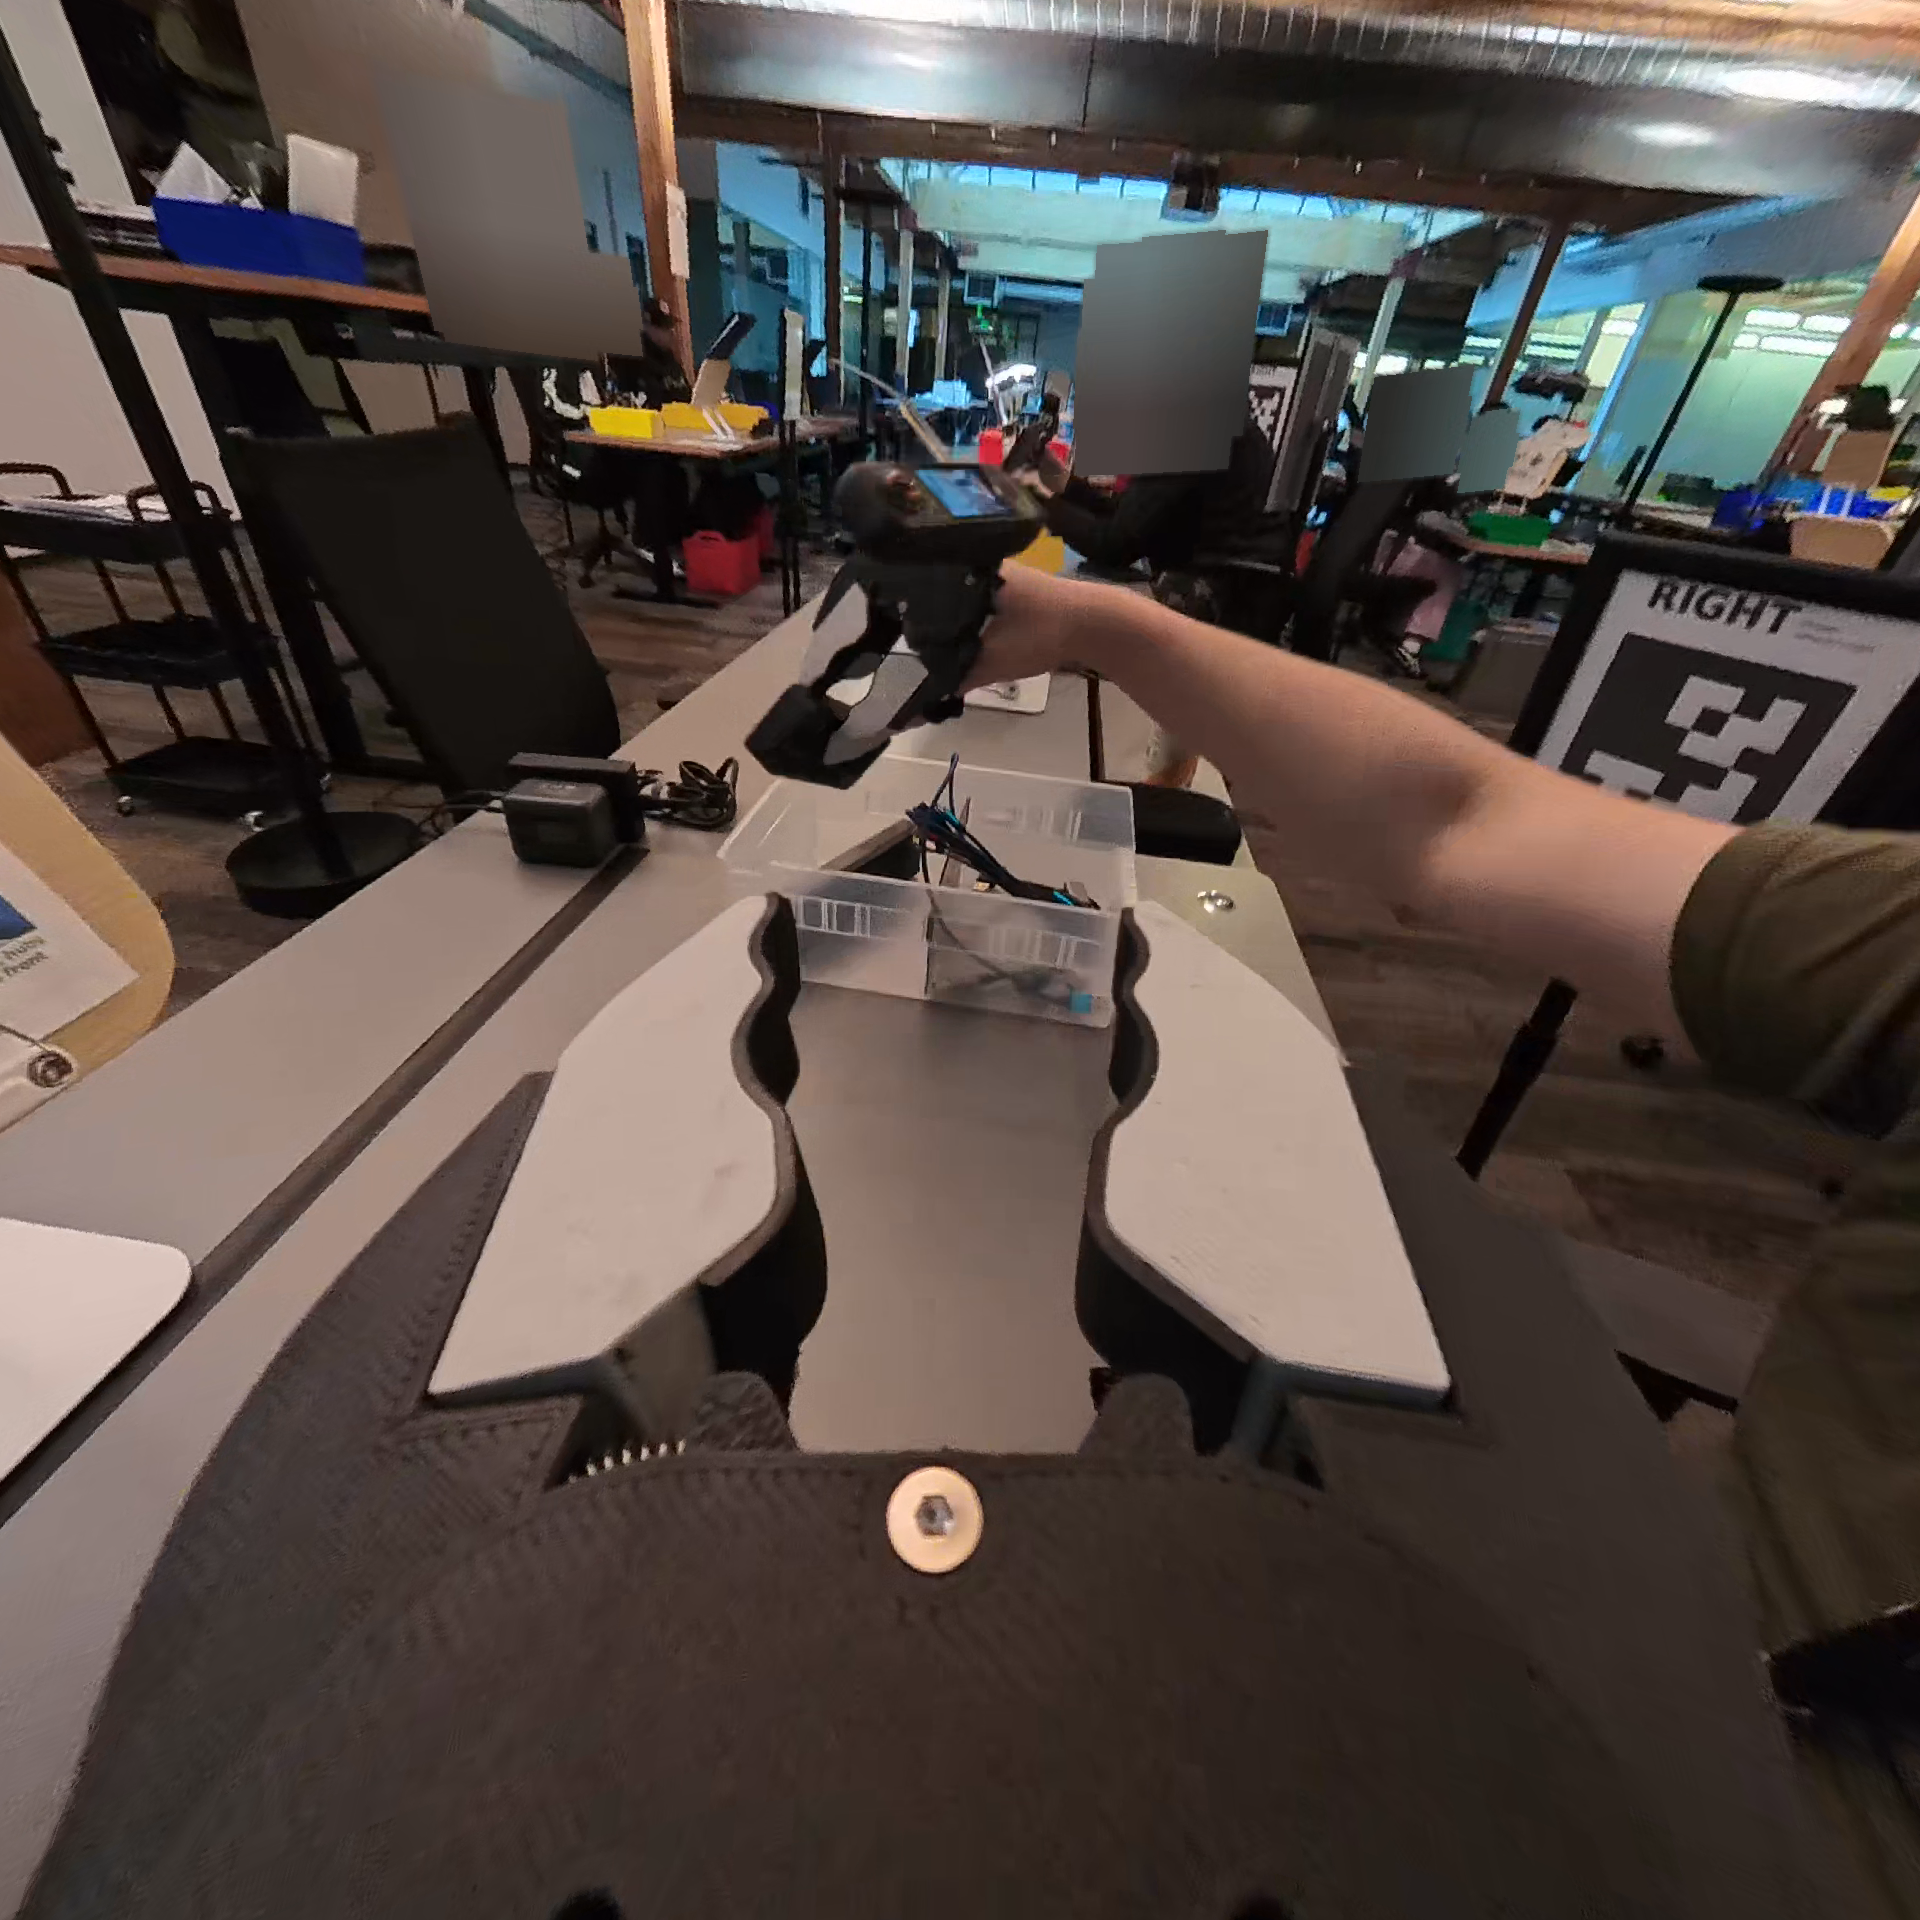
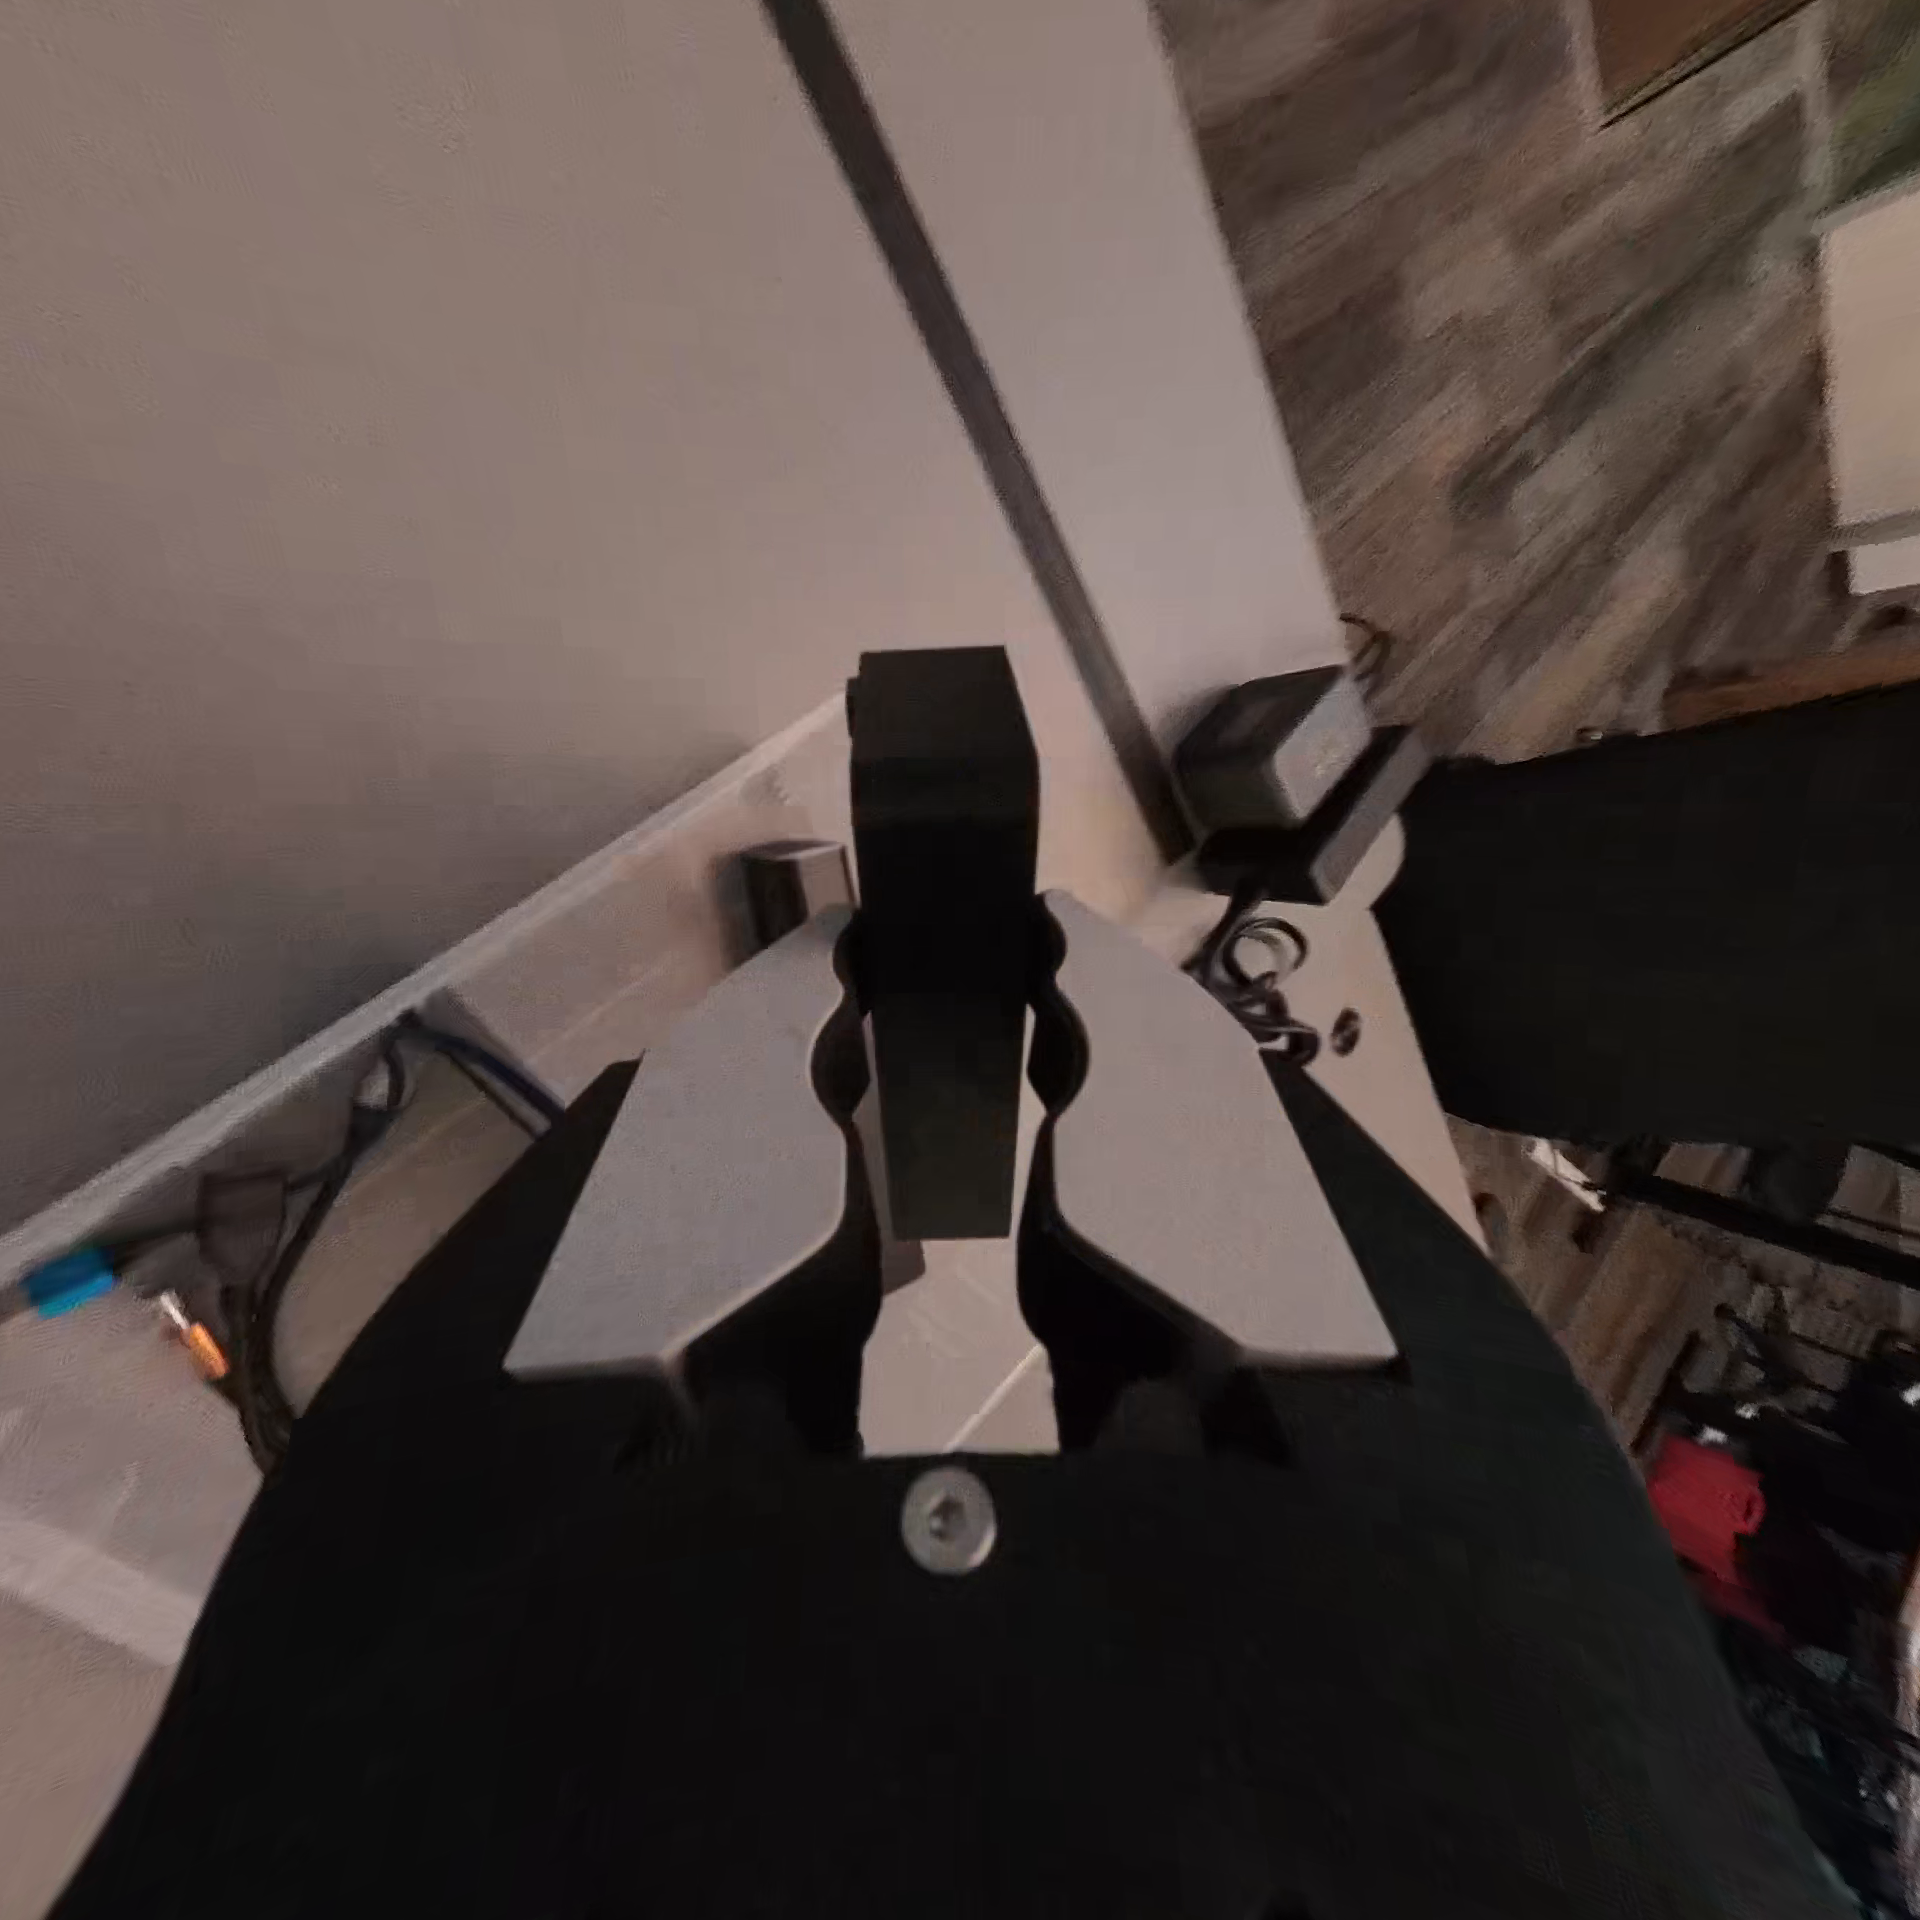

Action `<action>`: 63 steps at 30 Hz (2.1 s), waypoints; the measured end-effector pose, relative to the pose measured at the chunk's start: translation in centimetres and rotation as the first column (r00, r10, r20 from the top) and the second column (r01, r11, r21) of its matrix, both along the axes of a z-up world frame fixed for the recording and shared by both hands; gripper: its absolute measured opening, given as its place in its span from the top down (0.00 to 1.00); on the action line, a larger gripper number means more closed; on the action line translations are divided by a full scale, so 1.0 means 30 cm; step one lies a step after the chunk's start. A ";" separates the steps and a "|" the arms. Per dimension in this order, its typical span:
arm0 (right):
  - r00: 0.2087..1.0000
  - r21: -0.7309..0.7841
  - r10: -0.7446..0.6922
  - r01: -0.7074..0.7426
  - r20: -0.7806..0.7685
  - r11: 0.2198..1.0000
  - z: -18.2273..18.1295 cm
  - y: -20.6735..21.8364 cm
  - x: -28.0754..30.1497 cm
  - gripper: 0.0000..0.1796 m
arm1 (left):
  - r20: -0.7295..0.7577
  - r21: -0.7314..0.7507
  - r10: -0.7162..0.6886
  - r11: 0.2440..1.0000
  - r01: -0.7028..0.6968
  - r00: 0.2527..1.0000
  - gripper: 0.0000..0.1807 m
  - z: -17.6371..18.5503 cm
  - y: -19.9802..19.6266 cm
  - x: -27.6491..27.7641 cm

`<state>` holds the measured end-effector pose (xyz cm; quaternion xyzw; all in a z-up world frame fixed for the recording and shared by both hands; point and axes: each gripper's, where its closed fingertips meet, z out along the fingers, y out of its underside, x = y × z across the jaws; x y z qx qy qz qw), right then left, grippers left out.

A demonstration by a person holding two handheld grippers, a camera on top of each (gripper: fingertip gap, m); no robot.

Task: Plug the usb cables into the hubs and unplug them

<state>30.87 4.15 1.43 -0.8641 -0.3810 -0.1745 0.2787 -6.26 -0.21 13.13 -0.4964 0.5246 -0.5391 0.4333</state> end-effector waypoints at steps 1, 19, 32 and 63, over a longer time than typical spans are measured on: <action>1.000 -0.079 0.016 -0.016 0.001 0.997 -0.053 -0.010 0.020 0.84 | -0.003 0.009 0.003 1.000 -0.003 1.000 0.69 -0.003 -0.001 0.003; 0.972 -0.700 -0.148 -0.025 -0.185 0.713 -0.390 -0.170 0.039 0.84 | 0.005 -0.038 0.037 0.999 -0.037 0.999 0.70 -0.012 0.043 0.005; 0.969 -0.796 -0.247 0.169 0.025 0.582 -0.482 -0.191 0.103 0.84 | -0.045 -0.028 0.025 0.999 -0.027 0.999 0.70 -0.048 0.031 0.034; 0.882 0.142 -0.461 0.471 -0.099 0.870 0.064 -0.164 0.328 0.69 | 0.025 -0.006 0.186 0.982 -0.186 0.982 0.69 0.049 0.111 -0.134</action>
